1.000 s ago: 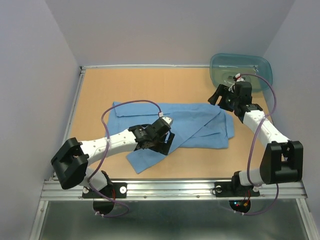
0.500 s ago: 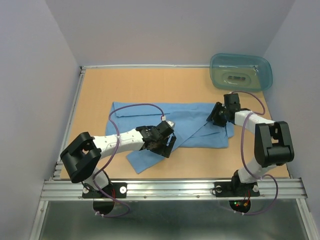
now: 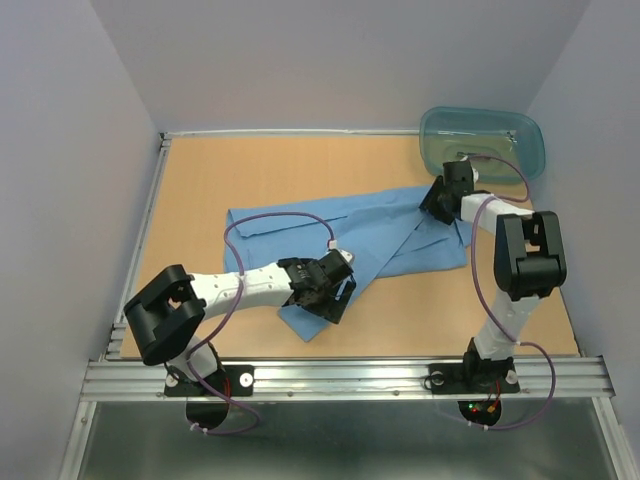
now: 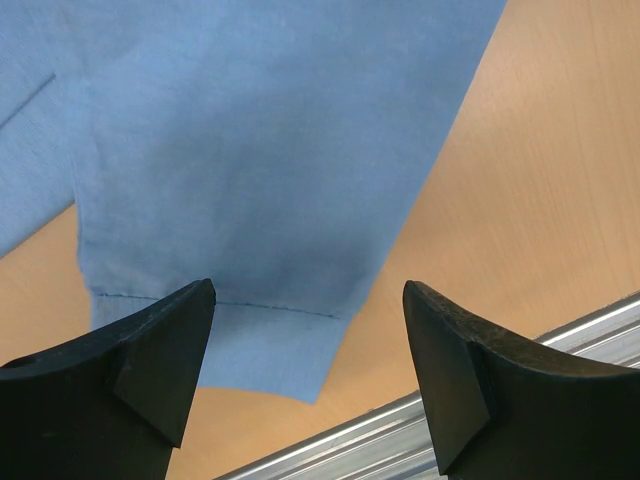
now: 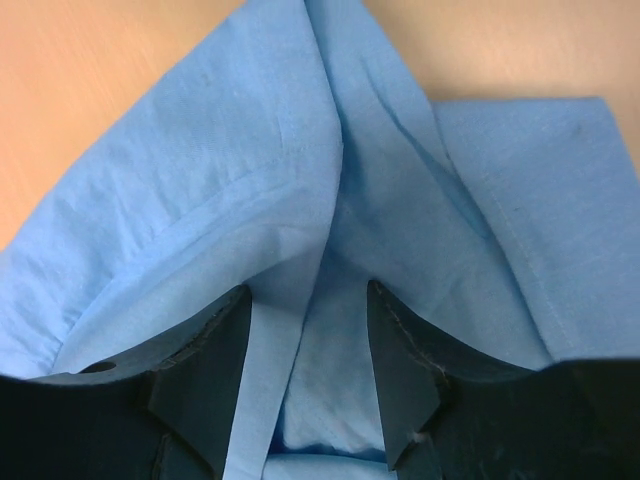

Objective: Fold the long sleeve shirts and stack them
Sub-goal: Fold the shirt

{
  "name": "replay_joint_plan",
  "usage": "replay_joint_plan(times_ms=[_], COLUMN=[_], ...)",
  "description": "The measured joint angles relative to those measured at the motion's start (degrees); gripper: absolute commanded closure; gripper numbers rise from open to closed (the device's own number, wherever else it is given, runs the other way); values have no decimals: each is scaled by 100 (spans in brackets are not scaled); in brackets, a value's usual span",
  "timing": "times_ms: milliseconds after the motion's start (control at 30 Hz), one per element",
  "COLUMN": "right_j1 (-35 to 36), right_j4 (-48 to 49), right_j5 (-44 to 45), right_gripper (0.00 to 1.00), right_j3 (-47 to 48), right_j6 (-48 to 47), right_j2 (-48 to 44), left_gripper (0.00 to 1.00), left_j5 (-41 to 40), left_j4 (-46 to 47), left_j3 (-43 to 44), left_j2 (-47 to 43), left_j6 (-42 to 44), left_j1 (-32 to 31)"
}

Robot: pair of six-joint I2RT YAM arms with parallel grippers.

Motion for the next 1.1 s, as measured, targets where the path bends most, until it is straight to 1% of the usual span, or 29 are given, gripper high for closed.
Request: replay_joint_plan(times_ms=[67,100,133,167,267,333,400,467,500,567,600,667,700,800,833,867,1100], right_j1=[-11,-11,-11,-11,-11,-11,-11,-11,-11,-11,-11,-11,-11,-11,-11,-11,-11], right_j4=[-2,-2,11,22,-11,-9,-2,2,15,81,92,125,142,142,129,116,96], right_j5=[74,81,66,63,-9,-52,-129,-205,-236,-317,-345,-391,-413,-437,-437,-437,-452], right_gripper=[38,38,34,34,29,26,26,25,25,25,25,25,25,25,25,25,25], right_j3=[120,140,151,151,140,79,-35,-129,-160,-236,-278,-356,-433,-662,-723,-767,-916], right_j6=[-76,-85,-114,-144,-210,-260,-297,-319,-332,-356,-361,-382,-398,-400,-400,-400,-400], right_j2=[39,39,26,4,-155,-398,-737,-1062,-1207,-1438,-1534,-1668,-1725,-1812,-1818,-1825,-2009], left_gripper=[14,14,14,15,19,23,28,30,33,37,44,51,61,83,96,100,100], left_j5=[-28,-70,-101,-114,-195,-179,-157,-142,-142,-162,-170,-186,-192,-210,-210,-205,-201], left_j4=[-37,-68,-111,-129,-264,-286,-293,-315,-323,-332,-337,-361,-372,-409,-420,-437,-678], left_j3=[0,0,2,2,35,63,66,66,66,66,68,79,81,127,153,179,538], left_j2=[72,131,214,245,415,417,417,417,428,476,490,492,494,535,557,575,629], left_j6=[0,0,0,0,7,0,-31,-70,-87,-103,-105,-105,-103,-90,-83,-63,111], left_j1=[-87,-157,-227,-271,-546,-647,-704,-721,-719,-715,-713,-717,-719,-741,-748,-758,-822])
